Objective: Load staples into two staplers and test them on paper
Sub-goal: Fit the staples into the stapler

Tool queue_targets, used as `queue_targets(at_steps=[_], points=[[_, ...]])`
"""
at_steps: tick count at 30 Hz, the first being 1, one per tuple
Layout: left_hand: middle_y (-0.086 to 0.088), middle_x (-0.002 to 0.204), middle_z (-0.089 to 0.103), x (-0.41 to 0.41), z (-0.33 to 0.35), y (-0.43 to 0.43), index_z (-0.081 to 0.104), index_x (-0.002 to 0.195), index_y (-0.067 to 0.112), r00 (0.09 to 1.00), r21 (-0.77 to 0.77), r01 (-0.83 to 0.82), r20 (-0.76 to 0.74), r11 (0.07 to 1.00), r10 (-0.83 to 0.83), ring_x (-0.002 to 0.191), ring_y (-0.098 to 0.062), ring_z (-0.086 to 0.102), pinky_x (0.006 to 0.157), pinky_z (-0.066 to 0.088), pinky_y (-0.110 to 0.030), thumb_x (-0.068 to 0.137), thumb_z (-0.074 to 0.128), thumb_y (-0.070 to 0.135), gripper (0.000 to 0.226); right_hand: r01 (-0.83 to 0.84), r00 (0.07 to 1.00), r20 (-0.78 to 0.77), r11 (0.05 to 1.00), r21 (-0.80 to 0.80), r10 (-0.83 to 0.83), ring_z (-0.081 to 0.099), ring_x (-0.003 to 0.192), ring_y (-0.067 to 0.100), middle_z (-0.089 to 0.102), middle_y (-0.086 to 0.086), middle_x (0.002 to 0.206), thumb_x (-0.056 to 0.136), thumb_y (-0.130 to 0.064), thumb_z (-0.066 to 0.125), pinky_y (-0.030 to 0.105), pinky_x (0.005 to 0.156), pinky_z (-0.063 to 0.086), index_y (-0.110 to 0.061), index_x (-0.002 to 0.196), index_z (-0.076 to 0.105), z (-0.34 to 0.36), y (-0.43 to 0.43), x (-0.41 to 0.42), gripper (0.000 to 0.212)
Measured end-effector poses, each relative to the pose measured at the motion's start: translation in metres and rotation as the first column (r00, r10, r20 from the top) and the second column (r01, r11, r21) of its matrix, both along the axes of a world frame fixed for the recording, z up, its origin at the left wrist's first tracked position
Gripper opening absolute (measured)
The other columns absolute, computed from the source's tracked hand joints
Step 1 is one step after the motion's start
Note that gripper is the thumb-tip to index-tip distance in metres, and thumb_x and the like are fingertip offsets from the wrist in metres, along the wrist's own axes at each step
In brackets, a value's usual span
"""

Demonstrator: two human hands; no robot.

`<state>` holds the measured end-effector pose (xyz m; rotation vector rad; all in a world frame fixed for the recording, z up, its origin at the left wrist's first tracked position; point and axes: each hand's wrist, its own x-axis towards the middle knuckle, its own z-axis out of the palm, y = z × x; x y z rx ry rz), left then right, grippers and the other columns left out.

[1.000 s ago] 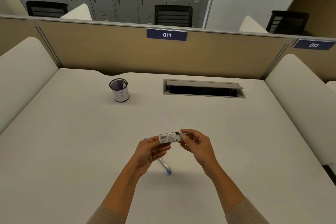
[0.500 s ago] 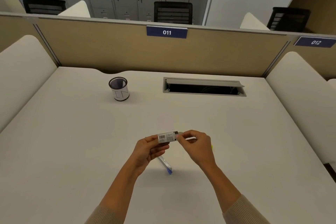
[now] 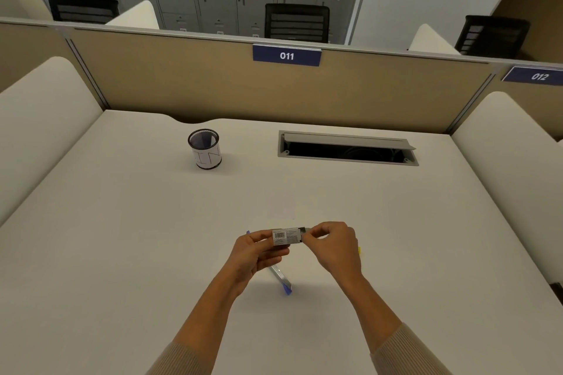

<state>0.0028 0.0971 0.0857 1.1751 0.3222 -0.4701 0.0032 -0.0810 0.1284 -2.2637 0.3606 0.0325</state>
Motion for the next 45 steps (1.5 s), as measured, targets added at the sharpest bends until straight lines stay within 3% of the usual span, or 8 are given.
queue_targets(at_steps=[2, 9, 17, 24, 29, 32, 37, 45], points=[[-0.014, 0.1, 0.075, 0.0, -0.001, -0.001, 0.07, 0.11, 0.009, 1.0, 0.016, -0.004, 0.007, 1.0, 0.003, 0.092, -0.027, 0.073, 0.065, 0.059, -0.024, 0.093, 0.061, 0.011, 0.019, 0.012, 1.0, 0.008, 0.998, -0.058, -0.012, 0.056, 0.049, 0.006, 0.068, -0.016, 0.072, 0.072, -0.033, 0.074, 0.018, 0.047, 0.038, -0.029, 0.068, 0.072, 0.001, 0.001, 0.0, 0.006], [-0.01, 0.094, 0.077, -0.002, -0.005, -0.007, 0.072, 0.103, 0.017, 0.998, 0.1, -0.044, 0.055, 0.994, 0.039, 0.089, -0.026, 0.074, 0.067, 0.059, -0.026, 0.094, 0.061, 0.013, 0.014, -0.005, 0.996, 0.085, 0.956, -0.294, 0.031, 0.065, 0.075, 0.013, 0.066, -0.013, 0.088, 0.08, -0.04, 0.071, 0.03, 0.065, 0.054, -0.029, 0.078, 0.062, -0.003, 0.008, -0.002, 0.015], [-0.01, 0.094, 0.077, -0.003, -0.009, -0.008, 0.071, 0.105, 0.015, 0.994, 0.111, -0.089, 0.068, 0.99, 0.082, 0.089, -0.026, 0.074, 0.07, 0.06, -0.027, 0.095, 0.058, 0.01, 0.017, -0.035, 0.979, 0.178, 0.944, -0.327, 0.098, 0.061, 0.072, 0.009, 0.061, -0.014, 0.091, 0.082, -0.035, 0.07, 0.027, 0.059, 0.053, -0.025, 0.076, 0.064, -0.003, 0.01, -0.002, 0.013], [-0.012, 0.096, 0.076, -0.003, -0.011, -0.005, 0.07, 0.108, 0.012, 0.994, 0.089, -0.094, 0.057, 0.992, 0.09, 0.09, -0.027, 0.074, 0.069, 0.06, -0.027, 0.096, 0.058, 0.01, 0.017, 0.046, 0.981, 0.191, 0.998, -0.052, -0.035, 0.065, 0.066, 0.007, 0.066, -0.014, 0.068, 0.083, -0.028, 0.07, 0.027, 0.051, 0.05, -0.02, 0.069, 0.057, -0.002, 0.003, -0.001, 0.02], [-0.014, 0.098, 0.076, -0.005, -0.012, -0.003, 0.07, 0.108, 0.012, 0.995, 0.045, -0.084, 0.056, 0.995, 0.081, 0.092, -0.028, 0.073, 0.066, 0.058, -0.025, 0.095, 0.057, 0.011, 0.018, 0.065, 0.984, 0.145, 0.969, 0.24, -0.102, 0.069, 0.073, 0.011, 0.07, -0.005, 0.076, 0.079, -0.011, 0.073, 0.026, 0.057, 0.057, -0.019, 0.079, 0.063, 0.001, -0.007, 0.004, 0.012], [-0.015, 0.099, 0.075, -0.006, -0.012, -0.003, 0.07, 0.109, 0.011, 0.996, 0.022, -0.072, 0.053, 0.997, 0.071, 0.093, -0.028, 0.073, 0.066, 0.058, -0.024, 0.096, 0.057, 0.011, 0.018, 0.117, 0.987, 0.047, 0.886, 0.448, -0.155, 0.073, 0.067, 0.016, 0.073, 0.004, 0.078, 0.081, -0.006, 0.066, 0.028, 0.064, 0.061, -0.022, 0.087, 0.069, -0.002, -0.016, 0.003, 0.018], [-0.014, 0.101, 0.075, -0.007, -0.01, -0.004, 0.07, 0.109, 0.012, 0.997, 0.008, -0.059, 0.044, 0.998, 0.058, 0.095, -0.029, 0.073, 0.066, 0.059, -0.025, 0.097, 0.055, 0.011, 0.019, 0.194, 0.98, -0.146, 0.77, 0.608, -0.132, 0.074, 0.073, 0.02, 0.076, 0.009, 0.081, 0.088, -0.002, 0.059, 0.026, 0.071, 0.06, -0.015, 0.089, 0.076, -0.013, -0.025, 0.004, 0.021], [-0.015, 0.102, 0.075, -0.008, -0.005, -0.005, 0.068, 0.111, 0.009, 0.998, -0.003, -0.044, 0.033, 0.999, 0.044, 0.094, -0.028, 0.073, 0.066, 0.059, -0.025, 0.097, 0.054, 0.01, 0.02, 0.274, 0.955, -0.296, 0.429, 0.861, -0.016, 0.071, 0.074, 0.02, 0.07, 0.019, 0.094, 0.093, -0.002, 0.057, 0.027, 0.07, 0.061, 0.008, 0.102, 0.071, -0.024, -0.03, -0.001, 0.019]])
